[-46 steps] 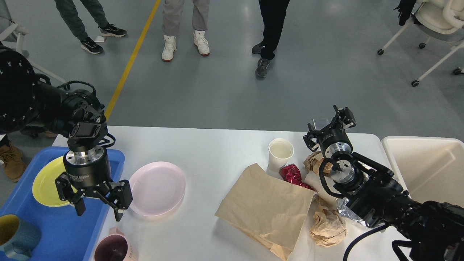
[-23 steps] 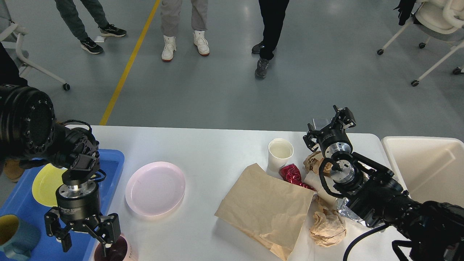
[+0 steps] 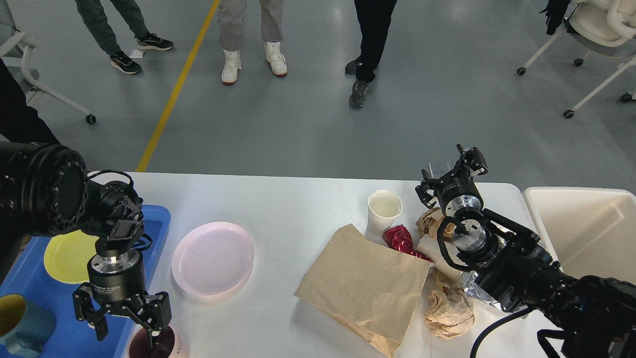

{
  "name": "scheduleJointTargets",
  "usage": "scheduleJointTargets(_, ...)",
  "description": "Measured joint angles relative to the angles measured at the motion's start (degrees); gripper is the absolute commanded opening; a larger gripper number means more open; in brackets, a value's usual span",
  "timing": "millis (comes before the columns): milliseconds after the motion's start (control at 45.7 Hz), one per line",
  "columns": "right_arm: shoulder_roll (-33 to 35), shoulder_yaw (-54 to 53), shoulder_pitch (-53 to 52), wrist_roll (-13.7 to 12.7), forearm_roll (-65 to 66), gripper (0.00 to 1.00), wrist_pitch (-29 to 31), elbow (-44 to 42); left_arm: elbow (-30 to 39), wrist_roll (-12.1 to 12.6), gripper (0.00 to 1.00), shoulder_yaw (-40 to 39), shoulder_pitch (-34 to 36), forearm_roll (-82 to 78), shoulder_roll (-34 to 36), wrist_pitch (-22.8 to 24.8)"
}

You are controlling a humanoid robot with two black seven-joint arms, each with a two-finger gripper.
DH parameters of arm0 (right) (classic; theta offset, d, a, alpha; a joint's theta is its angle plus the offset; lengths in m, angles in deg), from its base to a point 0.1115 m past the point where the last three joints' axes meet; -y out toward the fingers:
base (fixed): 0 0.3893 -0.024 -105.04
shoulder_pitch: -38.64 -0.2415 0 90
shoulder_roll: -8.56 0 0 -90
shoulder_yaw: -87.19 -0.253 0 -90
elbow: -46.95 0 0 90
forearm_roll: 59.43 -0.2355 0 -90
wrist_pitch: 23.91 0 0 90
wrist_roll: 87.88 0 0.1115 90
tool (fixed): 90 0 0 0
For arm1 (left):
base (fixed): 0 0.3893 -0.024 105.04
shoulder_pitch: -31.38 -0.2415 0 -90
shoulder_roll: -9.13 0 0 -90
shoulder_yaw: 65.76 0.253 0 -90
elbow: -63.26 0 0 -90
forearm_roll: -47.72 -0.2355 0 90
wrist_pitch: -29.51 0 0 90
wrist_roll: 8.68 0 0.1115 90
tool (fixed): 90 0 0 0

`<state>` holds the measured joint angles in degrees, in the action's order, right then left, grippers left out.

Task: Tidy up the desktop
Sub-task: 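Lower the left gripper onto the pink mug and grasp it, then lift the pink mug with the left gripper over the pink plate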

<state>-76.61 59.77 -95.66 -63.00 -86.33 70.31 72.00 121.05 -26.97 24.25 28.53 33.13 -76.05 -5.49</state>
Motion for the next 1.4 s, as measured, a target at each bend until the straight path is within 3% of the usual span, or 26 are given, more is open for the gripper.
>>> scheduleJointTargets(416, 0.0, 0.0, 0.0, 0.0, 0.0, 1.0, 0.0, 0.0, -4.5, 2.2, 0.69, -1.9, -3.4, 0.1, -1.0, 0.0)
scheduleJointTargets(722, 0.0, 0.0, 0.0, 0.0, 0.0, 1.0, 0.0, 0.0, -4.7, 2.3, 0.51, -3.8, -4.7, 0.2, -2.3, 0.0)
scheduleJointTargets(1051, 0.0, 0.0, 0.0, 0.0, 0.0, 1.0, 0.0, 0.0, -4.6, 2.2, 0.15, -3.8, -5.1, 0.2, -2.4, 0.0)
scheduleJointTargets(1116, 0.0, 0.0, 0.0, 0.0, 0.0, 1.0, 0.0, 0.0, -4.6, 2.2, 0.0, -3.8, -5.1, 0.2, -2.4, 0.0)
scheduleJointTargets(1401, 0.0, 0.0, 0.0, 0.0, 0.0, 1.0, 0.0, 0.0, -4.6, 2.1, 0.0, -3.9, -4.5, 0.2, -2.4, 0.0)
